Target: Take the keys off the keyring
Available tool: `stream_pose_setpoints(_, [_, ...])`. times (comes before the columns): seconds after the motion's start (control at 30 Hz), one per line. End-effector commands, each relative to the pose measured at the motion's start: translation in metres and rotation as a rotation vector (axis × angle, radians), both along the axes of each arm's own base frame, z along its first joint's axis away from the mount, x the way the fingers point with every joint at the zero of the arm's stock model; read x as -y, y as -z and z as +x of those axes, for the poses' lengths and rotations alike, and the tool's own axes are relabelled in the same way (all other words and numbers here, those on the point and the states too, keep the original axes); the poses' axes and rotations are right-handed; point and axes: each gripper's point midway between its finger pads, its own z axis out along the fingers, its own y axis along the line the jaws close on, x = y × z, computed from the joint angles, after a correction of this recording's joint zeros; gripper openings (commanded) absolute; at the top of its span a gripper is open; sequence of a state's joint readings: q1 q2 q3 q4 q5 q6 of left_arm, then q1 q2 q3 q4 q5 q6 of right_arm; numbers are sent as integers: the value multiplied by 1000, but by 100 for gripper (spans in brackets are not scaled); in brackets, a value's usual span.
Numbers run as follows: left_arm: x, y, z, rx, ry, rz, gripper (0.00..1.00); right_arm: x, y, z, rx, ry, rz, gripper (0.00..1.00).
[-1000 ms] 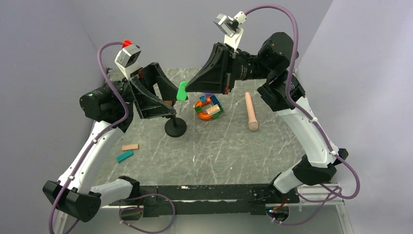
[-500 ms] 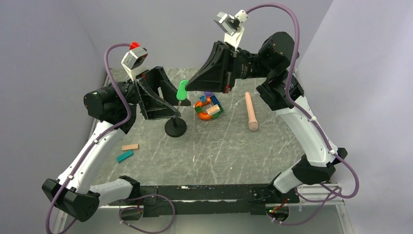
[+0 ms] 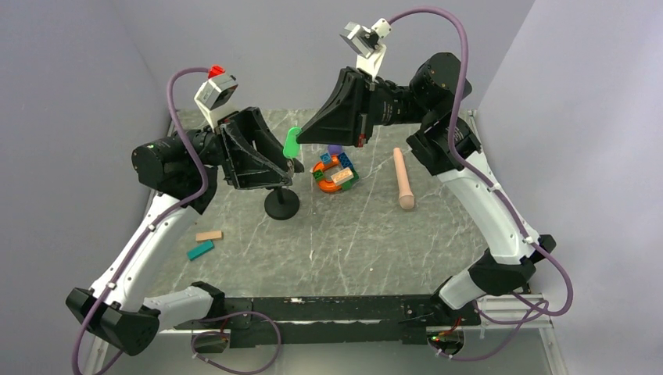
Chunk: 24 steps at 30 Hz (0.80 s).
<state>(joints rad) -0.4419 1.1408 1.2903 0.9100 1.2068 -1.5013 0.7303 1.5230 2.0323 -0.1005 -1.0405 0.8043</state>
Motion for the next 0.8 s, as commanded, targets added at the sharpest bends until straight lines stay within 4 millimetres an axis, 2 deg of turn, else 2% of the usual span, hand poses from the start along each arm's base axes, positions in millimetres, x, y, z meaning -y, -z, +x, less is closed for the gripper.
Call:
stream_pose_setpoints(0.0, [-6,-12,-15,84,-5,-22,45,12,-13,-7,50,-5,45,0])
stream_pose_setpoints(0.13, [-6,-11,-15,82,-11,-19,40,16,-13,-6,51,-2,47,0])
stream_pose_setpoints(0.43, [-6,-8,-14,74,-26,-11,37,20,-14,-5,44,7,48,0])
stream_pose_setpoints(0.77, [-3,-2,-6,55,-72,18,23,25,-13,-9,58,5,38,0])
